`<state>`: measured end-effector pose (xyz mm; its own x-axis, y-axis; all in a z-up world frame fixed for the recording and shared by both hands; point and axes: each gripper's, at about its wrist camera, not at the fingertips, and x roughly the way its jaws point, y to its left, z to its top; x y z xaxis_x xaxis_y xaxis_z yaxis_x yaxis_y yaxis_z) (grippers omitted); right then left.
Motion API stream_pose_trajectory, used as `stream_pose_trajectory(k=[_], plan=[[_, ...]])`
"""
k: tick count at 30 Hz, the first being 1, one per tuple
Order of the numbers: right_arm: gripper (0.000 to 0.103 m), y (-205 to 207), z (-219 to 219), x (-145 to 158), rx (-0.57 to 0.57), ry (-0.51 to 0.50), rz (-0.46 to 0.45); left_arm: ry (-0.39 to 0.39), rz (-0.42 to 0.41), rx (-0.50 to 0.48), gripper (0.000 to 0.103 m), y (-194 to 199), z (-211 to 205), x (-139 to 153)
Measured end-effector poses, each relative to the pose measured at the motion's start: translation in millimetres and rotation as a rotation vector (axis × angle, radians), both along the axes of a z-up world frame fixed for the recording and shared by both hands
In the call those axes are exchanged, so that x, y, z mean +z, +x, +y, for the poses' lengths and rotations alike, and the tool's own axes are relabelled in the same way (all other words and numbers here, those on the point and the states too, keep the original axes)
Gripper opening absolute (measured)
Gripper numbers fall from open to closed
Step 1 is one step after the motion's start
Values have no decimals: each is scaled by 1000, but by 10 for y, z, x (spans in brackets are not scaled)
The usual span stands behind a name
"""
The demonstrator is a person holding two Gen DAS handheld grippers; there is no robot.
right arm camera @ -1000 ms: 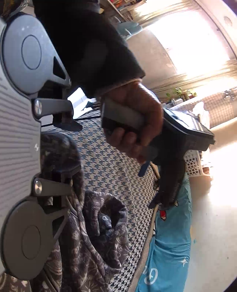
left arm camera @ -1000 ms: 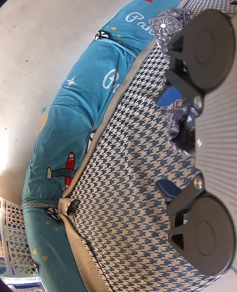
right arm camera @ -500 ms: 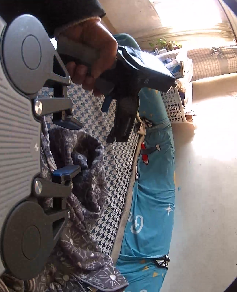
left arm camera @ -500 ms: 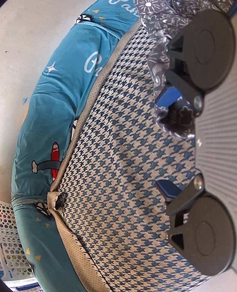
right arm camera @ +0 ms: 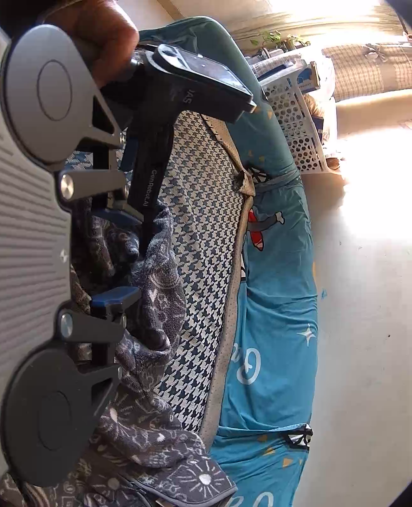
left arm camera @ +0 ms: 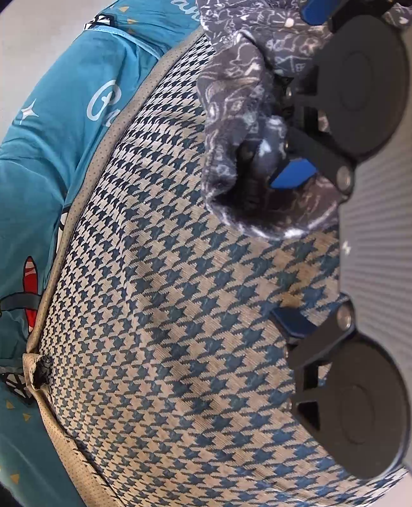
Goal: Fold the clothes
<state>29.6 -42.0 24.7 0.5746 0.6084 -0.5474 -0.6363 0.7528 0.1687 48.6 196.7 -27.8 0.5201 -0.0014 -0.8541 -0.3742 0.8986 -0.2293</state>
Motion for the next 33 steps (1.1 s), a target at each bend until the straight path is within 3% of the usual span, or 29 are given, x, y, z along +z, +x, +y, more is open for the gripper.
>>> stream_pose_trajectory(k=[3,7,8,9,10,19,22,24,28,33], plan=[[42,38,8,-8,-18,3,3,21,-18,-29,65,9,-66,5],[42,76,-11,-19,-38,10,10,49,-17,-12,32,63,-101,2],[42,87,-15,-22,-45,10,13,27,-20,-12,19,70,-92,10],[42,91,-20,-23,-48,11,13,4,-24,-12,15,76,-83,17],[42,95,-25,-24,-51,13,14,-26,-26,-8,14,76,-71,13],[42,95,-46,-29,-60,19,15,-35,-11,10,14,85,-72,-26],[42,88,-52,-28,-62,19,13,-17,-34,1,5,76,-84,-3],[42,87,-61,-25,-66,20,10,21,-66,-3,5,69,-102,53],[42,96,-76,-28,-74,22,16,195,-135,41,4,59,-131,236],[42,94,-75,-47,-68,13,25,501,-250,194,4,50,-39,588]])
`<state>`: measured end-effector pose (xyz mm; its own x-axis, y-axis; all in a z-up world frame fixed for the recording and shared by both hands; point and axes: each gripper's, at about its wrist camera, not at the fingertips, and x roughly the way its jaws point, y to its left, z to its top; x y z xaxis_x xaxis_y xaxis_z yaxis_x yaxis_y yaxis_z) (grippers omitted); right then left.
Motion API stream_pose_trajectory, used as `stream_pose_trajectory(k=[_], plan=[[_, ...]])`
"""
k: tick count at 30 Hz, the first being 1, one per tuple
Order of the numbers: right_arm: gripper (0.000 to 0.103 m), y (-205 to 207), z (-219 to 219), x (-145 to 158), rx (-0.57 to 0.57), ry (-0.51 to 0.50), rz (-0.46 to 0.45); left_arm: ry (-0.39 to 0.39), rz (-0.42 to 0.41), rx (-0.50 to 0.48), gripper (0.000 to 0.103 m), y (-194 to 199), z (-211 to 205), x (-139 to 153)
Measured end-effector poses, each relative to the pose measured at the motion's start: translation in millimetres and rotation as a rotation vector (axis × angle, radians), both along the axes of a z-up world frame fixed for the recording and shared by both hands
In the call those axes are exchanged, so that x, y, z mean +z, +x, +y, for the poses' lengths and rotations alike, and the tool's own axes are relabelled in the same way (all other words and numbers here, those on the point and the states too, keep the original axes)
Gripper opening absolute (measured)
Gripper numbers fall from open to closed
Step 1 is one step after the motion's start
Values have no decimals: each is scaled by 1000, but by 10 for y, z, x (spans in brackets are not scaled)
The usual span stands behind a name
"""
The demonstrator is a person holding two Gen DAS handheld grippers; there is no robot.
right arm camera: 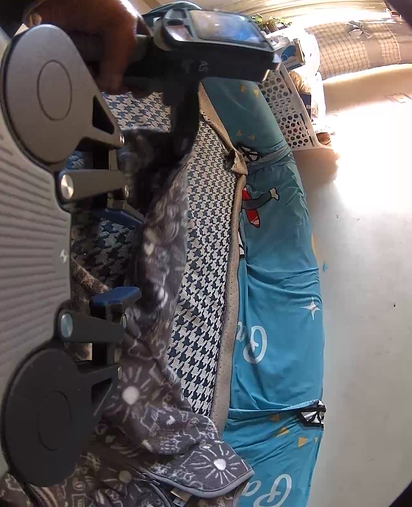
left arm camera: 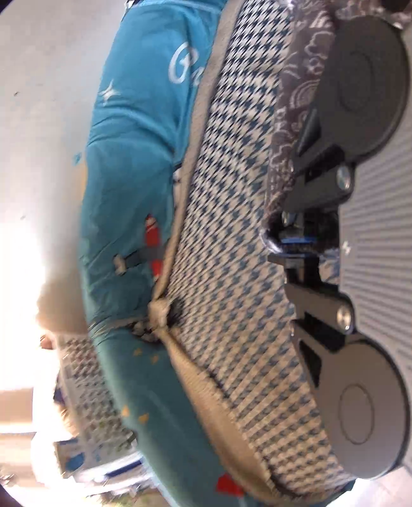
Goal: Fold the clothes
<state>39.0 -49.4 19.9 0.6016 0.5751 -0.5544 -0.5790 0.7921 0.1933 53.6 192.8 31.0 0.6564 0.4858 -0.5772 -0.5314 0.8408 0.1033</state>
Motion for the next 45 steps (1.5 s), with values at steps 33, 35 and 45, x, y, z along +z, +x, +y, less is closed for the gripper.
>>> stream_pose_trajectory(k=[33,35,45], plan=[[42,50,-375,-65,-95,-84,33,13,-237,619,71,-693,730,655],[42,58,-425,-71,-107,-93,36,21,-261,640,71,-737,732,705],[42,0,-724,9,-164,-110,15,-230,-117,105,71,-210,71,411]])
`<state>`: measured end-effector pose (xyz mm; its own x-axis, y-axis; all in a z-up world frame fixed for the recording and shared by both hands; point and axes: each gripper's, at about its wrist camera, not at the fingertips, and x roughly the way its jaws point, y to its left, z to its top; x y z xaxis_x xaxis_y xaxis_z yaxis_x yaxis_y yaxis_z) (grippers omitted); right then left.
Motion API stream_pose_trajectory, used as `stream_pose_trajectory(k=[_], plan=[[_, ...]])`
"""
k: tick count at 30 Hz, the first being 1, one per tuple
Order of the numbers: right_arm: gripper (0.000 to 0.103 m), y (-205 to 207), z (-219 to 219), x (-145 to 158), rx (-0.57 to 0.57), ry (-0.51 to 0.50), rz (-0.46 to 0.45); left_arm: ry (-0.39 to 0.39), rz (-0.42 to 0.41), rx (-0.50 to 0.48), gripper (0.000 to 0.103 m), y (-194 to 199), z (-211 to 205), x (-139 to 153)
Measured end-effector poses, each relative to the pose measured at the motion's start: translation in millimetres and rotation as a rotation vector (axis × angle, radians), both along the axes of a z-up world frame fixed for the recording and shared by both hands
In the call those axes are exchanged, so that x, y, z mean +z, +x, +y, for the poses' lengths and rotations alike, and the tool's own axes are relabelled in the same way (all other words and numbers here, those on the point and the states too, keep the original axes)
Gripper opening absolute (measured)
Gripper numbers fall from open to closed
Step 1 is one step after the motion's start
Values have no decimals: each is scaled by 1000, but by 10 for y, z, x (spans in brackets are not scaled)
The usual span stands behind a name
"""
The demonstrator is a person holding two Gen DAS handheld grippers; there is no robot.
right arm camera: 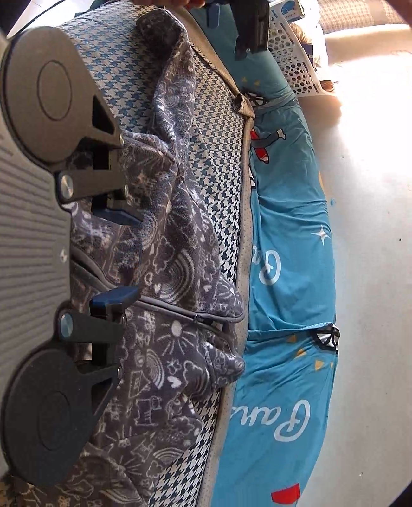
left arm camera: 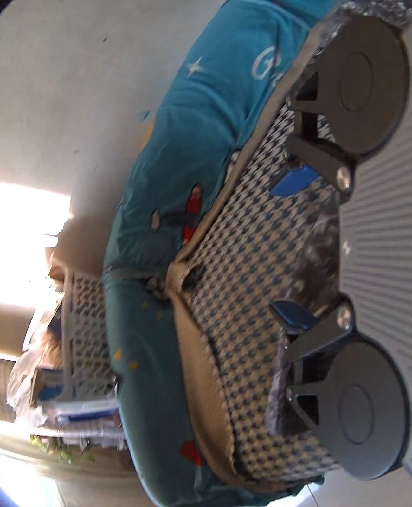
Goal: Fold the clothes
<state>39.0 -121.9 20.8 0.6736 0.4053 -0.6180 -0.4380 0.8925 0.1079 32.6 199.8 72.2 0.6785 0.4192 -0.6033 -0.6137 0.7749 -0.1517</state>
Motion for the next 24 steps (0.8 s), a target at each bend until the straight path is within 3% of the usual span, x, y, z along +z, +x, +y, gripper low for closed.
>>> stream_pose_trajectory(k=[6,13,18,21,24], plan=[[42,-98,-338,63,-56,-14,-24,-33,63,-251,71,204,-697,-243],[43,-263,-984,84,-147,-25,-30,49,112,-480,72,222,-1531,-414],[46,-290,-1388,13,-188,41,50,64,125,-588,72,220,-1999,-504],[46,-274,-1478,-74,-199,29,84,78,136,-627,72,232,-2203,-566],[46,-219,-1541,-189,-203,88,152,77,152,-651,72,247,-2352,-632]])
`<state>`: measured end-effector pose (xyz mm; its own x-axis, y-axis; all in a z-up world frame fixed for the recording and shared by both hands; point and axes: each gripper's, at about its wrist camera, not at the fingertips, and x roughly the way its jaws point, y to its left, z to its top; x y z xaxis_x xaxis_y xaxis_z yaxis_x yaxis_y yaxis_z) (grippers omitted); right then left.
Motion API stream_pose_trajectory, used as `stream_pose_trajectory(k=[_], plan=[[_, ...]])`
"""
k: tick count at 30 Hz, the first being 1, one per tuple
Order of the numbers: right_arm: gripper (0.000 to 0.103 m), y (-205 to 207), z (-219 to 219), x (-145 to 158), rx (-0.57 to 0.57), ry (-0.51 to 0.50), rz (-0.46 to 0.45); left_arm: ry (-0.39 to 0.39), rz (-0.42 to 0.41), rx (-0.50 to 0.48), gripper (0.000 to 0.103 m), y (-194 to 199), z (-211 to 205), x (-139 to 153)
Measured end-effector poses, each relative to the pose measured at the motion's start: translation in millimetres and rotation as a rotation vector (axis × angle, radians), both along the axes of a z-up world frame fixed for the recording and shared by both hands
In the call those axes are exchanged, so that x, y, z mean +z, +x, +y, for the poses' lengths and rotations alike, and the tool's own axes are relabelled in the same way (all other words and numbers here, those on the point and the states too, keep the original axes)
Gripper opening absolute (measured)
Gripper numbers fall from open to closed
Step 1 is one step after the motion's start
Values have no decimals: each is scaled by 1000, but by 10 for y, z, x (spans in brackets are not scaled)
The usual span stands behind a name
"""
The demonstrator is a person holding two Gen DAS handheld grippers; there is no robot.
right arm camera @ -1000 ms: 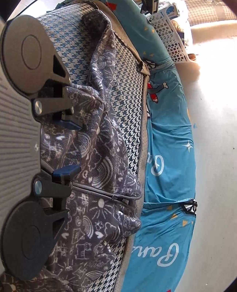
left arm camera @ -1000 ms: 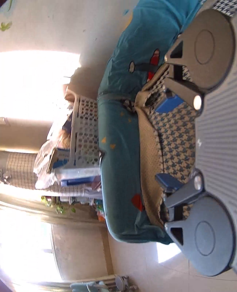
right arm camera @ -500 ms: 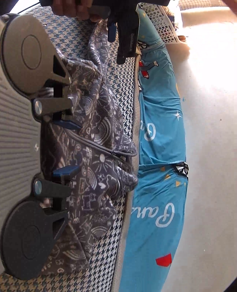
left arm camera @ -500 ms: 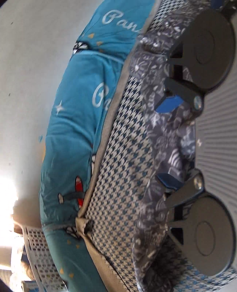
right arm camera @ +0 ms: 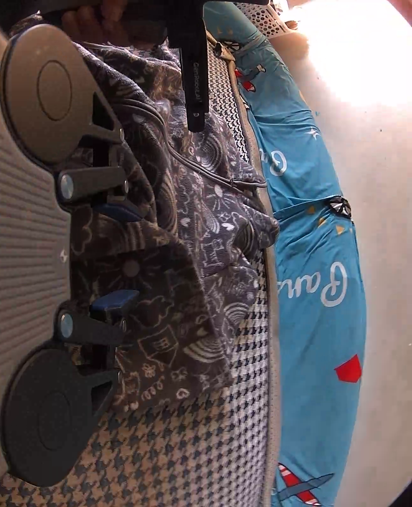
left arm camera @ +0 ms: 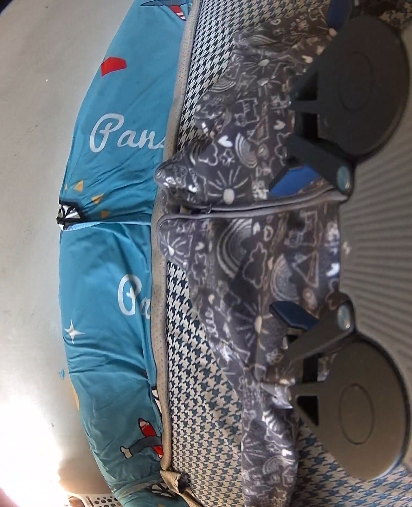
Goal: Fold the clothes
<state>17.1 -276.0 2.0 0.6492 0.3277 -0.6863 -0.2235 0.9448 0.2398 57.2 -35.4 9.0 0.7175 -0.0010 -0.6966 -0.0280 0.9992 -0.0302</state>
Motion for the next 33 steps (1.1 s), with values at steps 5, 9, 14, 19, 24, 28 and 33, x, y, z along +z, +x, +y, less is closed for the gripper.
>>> stream_pose_trajectory(k=[5,9,14,19,24,28,33], plan=[[45,34,25,-125,17,89,60,-1,24,-22,72,27,-156,-73],[17,-6,21,-98,36,101,54,11,28,-48,72,15,-264,-105],[4,-74,-207,110,-85,35,-14,14,35,-70,72,-6,-347,-130],[4,-233,-714,441,-319,-19,-141,27,32,-91,72,-55,-419,-145],[6,-434,-1047,466,-349,70,-135,53,29,-105,72,-173,-492,-168],[36,-457,-929,331,-227,161,-93,63,10,-115,73,-314,-486,-99],[43,-426,-581,119,-113,141,-37,37,2,-103,82,-478,-377,-24]])
